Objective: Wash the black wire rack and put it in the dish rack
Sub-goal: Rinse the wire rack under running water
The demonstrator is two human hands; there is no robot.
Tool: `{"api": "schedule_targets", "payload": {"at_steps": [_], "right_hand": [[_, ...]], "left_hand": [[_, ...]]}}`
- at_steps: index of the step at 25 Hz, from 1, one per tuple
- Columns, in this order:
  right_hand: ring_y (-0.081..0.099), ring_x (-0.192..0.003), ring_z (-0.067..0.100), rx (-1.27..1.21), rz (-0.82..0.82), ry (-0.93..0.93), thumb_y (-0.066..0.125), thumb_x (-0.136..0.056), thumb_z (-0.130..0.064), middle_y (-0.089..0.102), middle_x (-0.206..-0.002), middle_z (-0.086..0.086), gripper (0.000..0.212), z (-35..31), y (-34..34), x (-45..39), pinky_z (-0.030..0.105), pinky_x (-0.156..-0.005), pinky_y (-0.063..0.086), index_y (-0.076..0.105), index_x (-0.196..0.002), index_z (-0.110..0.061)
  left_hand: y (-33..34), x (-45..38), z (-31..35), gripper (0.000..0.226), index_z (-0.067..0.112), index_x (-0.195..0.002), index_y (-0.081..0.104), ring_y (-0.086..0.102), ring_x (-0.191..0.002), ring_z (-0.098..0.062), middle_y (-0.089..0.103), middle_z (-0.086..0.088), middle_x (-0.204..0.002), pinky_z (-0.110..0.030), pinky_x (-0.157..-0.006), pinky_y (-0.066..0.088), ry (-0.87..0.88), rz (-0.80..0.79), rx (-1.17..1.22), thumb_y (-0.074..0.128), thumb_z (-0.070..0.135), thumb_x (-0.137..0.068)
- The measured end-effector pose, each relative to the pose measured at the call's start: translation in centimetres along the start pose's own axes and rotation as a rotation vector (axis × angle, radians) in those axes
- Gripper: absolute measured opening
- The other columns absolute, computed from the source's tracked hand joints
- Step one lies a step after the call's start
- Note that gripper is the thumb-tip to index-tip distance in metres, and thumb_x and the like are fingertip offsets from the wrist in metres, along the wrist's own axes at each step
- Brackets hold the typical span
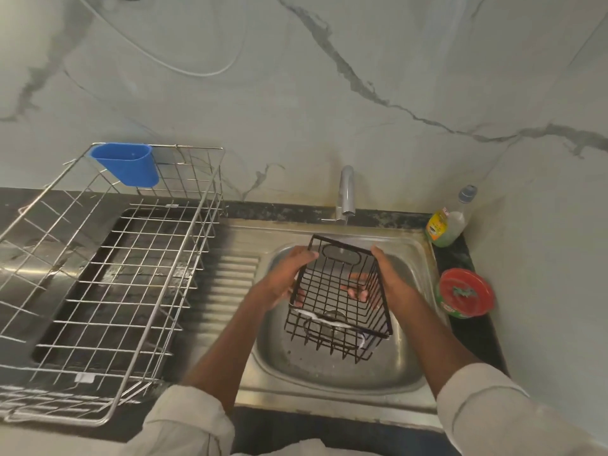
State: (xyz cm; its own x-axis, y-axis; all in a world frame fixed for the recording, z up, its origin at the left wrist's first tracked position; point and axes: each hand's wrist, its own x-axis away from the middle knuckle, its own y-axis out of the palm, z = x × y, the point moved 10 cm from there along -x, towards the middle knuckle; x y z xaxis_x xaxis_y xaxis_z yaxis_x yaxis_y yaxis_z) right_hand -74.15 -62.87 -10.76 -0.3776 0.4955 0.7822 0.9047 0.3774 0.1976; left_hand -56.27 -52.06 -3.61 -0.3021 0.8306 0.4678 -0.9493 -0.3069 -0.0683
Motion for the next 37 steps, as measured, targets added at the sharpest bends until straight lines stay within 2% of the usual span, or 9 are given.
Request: {"api": "schedule_targets", "payload": {"at_steps": [3, 6, 13, 18, 23, 29, 32, 34, 37], "right_hand": [[0.076, -0.084, 0.036, 0.103, -0.025, -0.023, 0.055, -0.094, -0.070, 0.074, -0.110, 0.028, 0.072, 0.3, 1.2, -0.1, 0.047, -0.080, 0.064, 0.065, -0.124, -0.005], [0.075, -0.103, 0.039, 0.129, -0.049, -0.085, 0.059, -0.095, -0.061, 0.075, -0.117, 0.018, 0.057, -0.6, 2.7, 0.3, 0.058, -0.101, 0.053, 0.066, -0.127, -0.014], [0.064, -0.121, 0.040, -0.062, -0.104, -0.094, 0.037, -0.108, -0.053, 0.058, -0.148, 0.016, 0.058, -2.6, 6.1, -0.5, 0.061, -0.096, 0.055, 0.061, -0.139, -0.010], [0.068, -0.087, 0.025, -0.023, -0.176, -0.122, 0.041, -0.111, -0.035, 0.069, -0.113, 0.019, 0.036, -2.7, 6.1, 1.5, 0.024, -0.055, 0.059, 0.066, -0.113, -0.010], [0.062, -0.122, 0.040, -0.037, -0.159, -0.099, 0.054, -0.106, -0.032, 0.060, -0.140, 0.017, 0.031, -1.9, 3.0, -0.4, 0.055, -0.080, 0.061, 0.065, -0.126, -0.010], [0.064, -0.111, 0.034, -0.080, -0.040, -0.058, 0.050, -0.107, -0.032, 0.064, -0.128, 0.015, 0.029, -1.7, -1.9, -0.8, 0.050, -0.068, 0.061, 0.068, -0.117, -0.012], [0.064, -0.105, 0.031, -0.054, -0.010, -0.060, 0.046, -0.110, -0.024, 0.065, -0.117, 0.017, 0.026, -2.1, -3.0, 0.0, 0.048, -0.056, 0.063, 0.066, -0.111, -0.008], [0.066, -0.106, 0.031, 0.004, 0.020, -0.079, 0.047, -0.110, -0.024, 0.067, -0.119, 0.019, 0.025, -2.1, -3.9, 0.0, 0.052, -0.068, 0.063, 0.066, -0.109, -0.008], [0.070, -0.097, 0.029, 0.067, 0.100, -0.107, 0.050, -0.109, -0.028, 0.070, -0.109, 0.015, 0.029, -2.4, -5.5, 0.4, 0.044, -0.066, 0.061, 0.065, -0.121, -0.005]], "left_hand": [[-1.5, 0.7, -0.4, 0.024, 0.017, -0.119, 0.055, 0.061, -0.092, -0.026, 0.058, -0.009, -0.103, -0.039, -0.071, 0.056, -0.060, 0.113, 0.020, 0.058, 0.036, -0.106], [-2.8, 1.3, -0.4, 0.033, 0.014, -0.123, 0.054, 0.061, -0.092, -0.029, 0.057, -0.011, -0.104, -0.050, -0.081, 0.061, -0.060, 0.185, 0.031, 0.059, 0.039, -0.102], [-6.2, 2.1, 0.3, 0.043, 0.022, -0.113, 0.063, 0.070, -0.080, -0.026, 0.072, -0.014, -0.101, -0.053, -0.084, 0.063, -0.007, 0.411, 0.123, 0.069, 0.052, -0.082], [-6.0, 2.3, 0.2, 0.061, 0.027, -0.124, 0.052, 0.071, -0.100, -0.030, 0.068, -0.016, -0.114, -0.059, -0.090, 0.063, -0.010, 0.464, 0.093, 0.069, 0.060, -0.075], [-2.9, 1.0, -0.2, 0.063, 0.029, -0.141, 0.044, 0.071, -0.099, -0.027, 0.067, -0.010, -0.116, -0.053, -0.089, 0.063, -0.080, 0.358, 0.078, 0.067, 0.055, -0.088], [0.8, -0.5, 0.0, 0.049, 0.019, -0.137, 0.053, 0.070, -0.074, -0.021, 0.068, -0.006, -0.100, -0.037, -0.059, 0.063, -0.089, 0.275, 0.103, 0.064, 0.048, -0.099], [1.9, -0.6, -0.3, 0.046, 0.023, -0.136, 0.054, 0.074, -0.085, -0.028, 0.070, -0.006, -0.104, -0.046, -0.076, 0.067, -0.115, 0.237, 0.092, 0.062, 0.050, -0.101], [2.9, -0.4, -0.6, 0.045, 0.026, -0.136, 0.054, 0.073, -0.097, -0.032, 0.069, -0.010, -0.113, -0.053, -0.087, 0.064, -0.127, 0.177, 0.094, 0.061, 0.052, -0.101], [3.8, -0.3, -1.1, 0.043, 0.025, -0.132, 0.053, 0.067, -0.097, -0.025, 0.066, -0.010, -0.119, -0.044, -0.076, 0.060, -0.161, 0.122, 0.122, 0.059, 0.053, -0.100]]}}
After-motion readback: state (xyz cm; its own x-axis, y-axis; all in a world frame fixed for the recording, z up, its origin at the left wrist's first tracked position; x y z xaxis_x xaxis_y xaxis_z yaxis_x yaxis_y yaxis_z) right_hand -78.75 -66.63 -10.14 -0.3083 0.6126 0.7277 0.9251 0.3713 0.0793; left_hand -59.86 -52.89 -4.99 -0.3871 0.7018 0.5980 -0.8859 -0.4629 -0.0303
